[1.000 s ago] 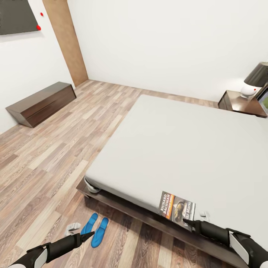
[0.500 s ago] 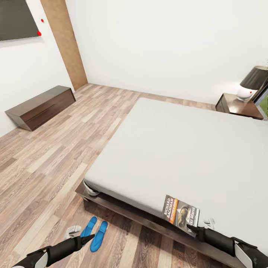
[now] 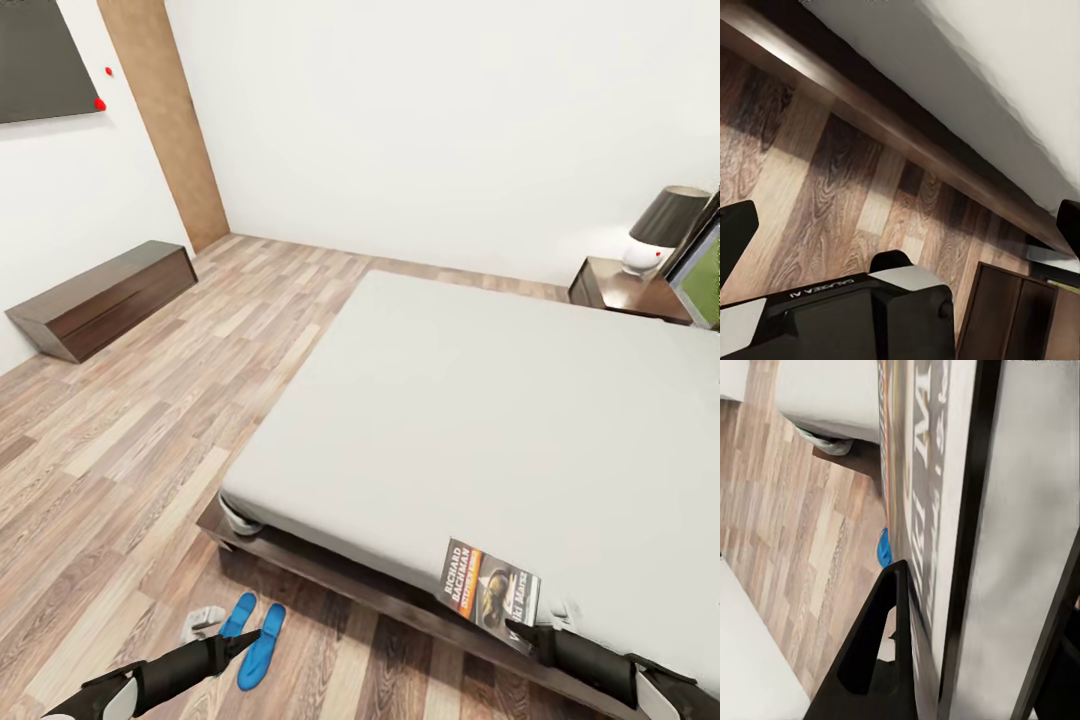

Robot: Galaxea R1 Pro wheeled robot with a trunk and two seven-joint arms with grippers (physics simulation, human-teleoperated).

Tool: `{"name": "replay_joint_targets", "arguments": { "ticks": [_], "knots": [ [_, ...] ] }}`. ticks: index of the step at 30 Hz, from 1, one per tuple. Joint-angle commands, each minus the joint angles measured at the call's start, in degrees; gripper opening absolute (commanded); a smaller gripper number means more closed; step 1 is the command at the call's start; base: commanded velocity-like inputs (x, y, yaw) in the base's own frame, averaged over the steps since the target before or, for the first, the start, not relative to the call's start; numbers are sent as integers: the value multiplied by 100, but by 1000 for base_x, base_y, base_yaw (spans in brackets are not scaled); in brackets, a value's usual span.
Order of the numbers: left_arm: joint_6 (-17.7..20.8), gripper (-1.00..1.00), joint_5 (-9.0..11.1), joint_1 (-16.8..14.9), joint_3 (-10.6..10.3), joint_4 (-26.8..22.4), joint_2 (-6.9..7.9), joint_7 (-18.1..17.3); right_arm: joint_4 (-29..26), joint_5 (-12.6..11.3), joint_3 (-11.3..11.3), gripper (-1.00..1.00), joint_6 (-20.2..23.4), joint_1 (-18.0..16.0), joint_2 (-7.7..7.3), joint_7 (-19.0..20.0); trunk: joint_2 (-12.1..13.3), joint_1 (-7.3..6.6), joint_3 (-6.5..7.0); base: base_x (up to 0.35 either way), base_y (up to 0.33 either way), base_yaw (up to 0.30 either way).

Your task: In the bedroom, move the book from the bed onto either nightstand, and place the two sandals side by side next to the bed.

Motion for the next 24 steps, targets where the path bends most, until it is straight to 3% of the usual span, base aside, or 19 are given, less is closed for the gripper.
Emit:
{"name": "replay_joint_targets", "arguments": {
  "ticks": [1,24],
  "knots": [
    [34,100,-53,-2,51,-6,-3,-18,41,-69,29,-100,36,-7,-3,15,-7,2,3,0,0,-68],
    [30,100,-53,-2,51,-6,-25,-4,122,-36,30,-100,31,-4,-3,14,-7,2,217,0,0,-68]
  ]
}}
